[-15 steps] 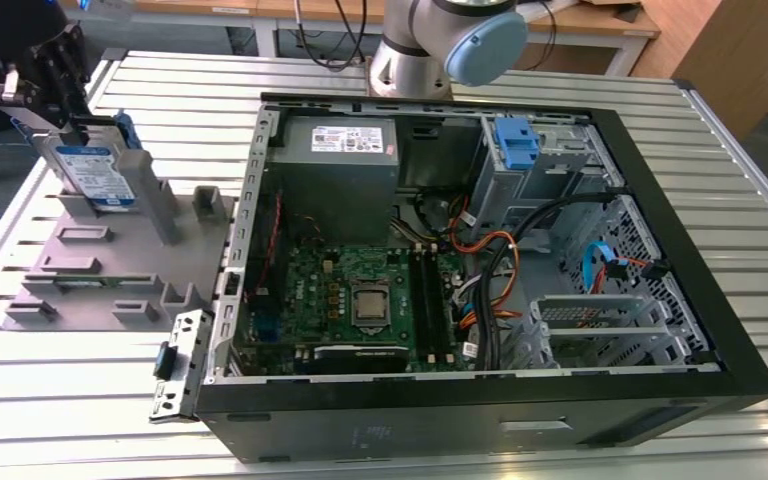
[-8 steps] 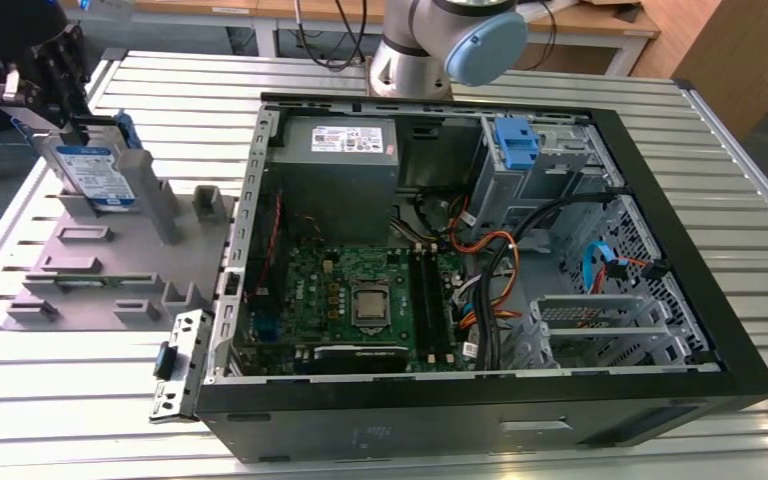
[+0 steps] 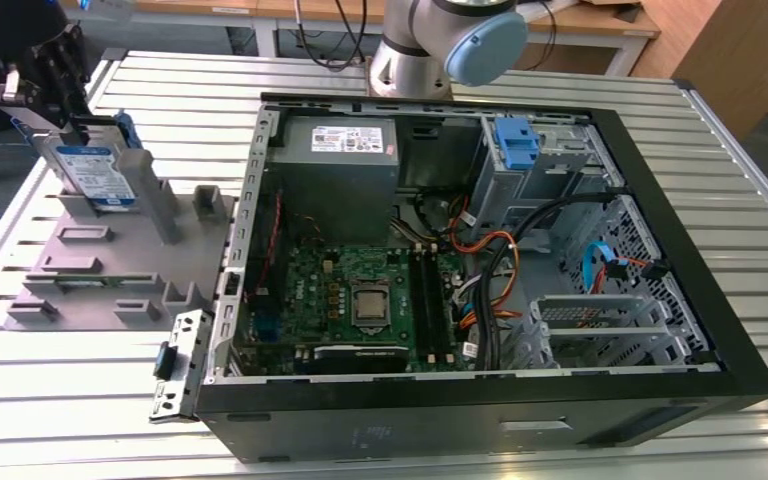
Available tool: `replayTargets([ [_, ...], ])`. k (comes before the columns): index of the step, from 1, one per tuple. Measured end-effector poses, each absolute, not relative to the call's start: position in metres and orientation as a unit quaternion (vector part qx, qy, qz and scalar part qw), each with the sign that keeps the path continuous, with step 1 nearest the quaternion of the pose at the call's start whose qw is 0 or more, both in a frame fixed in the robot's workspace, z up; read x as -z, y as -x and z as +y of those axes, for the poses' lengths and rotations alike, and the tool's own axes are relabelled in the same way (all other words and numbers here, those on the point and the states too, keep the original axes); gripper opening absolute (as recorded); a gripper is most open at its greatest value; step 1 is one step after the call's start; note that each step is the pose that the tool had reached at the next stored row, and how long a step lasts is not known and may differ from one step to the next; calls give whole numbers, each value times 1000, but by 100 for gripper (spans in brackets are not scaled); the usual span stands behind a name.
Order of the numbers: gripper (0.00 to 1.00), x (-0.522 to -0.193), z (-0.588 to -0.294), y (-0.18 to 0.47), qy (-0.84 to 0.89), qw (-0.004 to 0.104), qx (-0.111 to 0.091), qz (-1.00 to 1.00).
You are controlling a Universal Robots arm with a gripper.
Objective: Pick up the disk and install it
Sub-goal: 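Pick up the disk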
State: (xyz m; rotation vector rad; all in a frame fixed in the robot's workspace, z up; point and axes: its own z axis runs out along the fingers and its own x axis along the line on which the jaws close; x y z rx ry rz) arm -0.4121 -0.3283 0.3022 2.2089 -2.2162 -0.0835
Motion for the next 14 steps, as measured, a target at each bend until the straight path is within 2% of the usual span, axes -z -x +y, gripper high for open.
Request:
replayTargets([
  [14,35,-306,-328,412,-706,6,27,-708],
])
